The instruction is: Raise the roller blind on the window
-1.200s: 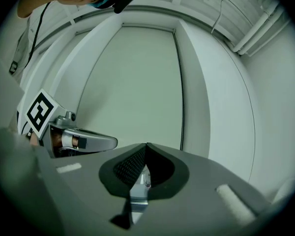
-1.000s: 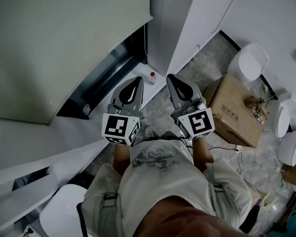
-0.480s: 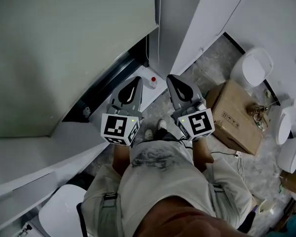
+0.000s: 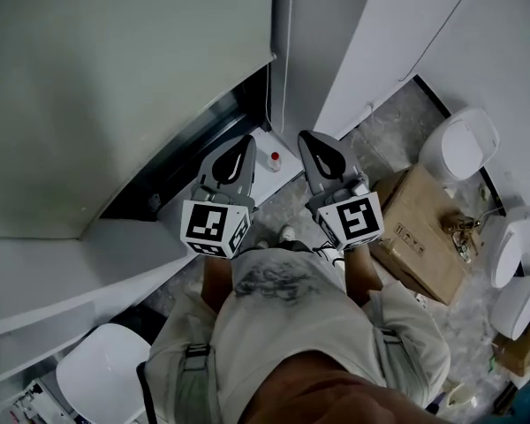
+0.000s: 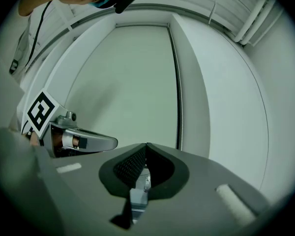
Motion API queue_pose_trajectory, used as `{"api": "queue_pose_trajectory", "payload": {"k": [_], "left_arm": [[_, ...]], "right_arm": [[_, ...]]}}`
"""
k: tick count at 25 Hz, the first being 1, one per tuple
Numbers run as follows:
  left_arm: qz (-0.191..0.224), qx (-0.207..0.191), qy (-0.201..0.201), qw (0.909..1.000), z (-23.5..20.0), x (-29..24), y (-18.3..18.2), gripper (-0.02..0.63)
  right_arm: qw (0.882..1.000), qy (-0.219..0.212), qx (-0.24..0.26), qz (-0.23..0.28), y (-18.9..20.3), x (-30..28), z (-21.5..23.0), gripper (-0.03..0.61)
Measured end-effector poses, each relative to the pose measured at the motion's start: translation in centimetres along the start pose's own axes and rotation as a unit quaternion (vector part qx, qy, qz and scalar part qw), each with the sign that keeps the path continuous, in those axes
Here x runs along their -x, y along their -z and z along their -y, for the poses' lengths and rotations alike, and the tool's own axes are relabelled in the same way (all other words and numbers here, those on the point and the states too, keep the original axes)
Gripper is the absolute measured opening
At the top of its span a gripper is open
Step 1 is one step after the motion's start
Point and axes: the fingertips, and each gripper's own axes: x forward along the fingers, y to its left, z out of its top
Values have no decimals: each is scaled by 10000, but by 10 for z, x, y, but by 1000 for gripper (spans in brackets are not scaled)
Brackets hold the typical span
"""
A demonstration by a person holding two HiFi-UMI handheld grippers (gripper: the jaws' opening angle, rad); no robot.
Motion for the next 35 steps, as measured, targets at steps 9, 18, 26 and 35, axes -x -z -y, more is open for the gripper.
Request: {"api": "queue_pose_trajectory", "payload": {"k": [9,18,26,35], "left_arm": [[-67,-11,-173,9998,1,-29,-1,8],[11,-24,-4,10000,-18,-61,-8,8],[41,-15,331,9994,-48,-90,-10,8],[22,-2,773,9970,-74,-133,-13,8]], "right_arm": [[9998,-136,-81,74,0,-9,30,10],[10000,-6,-87,36,7,-38,45,9],[9997,260,23,24,8,-76,54,9],[9975,695,34,-146,14,-109,73,11]]}}
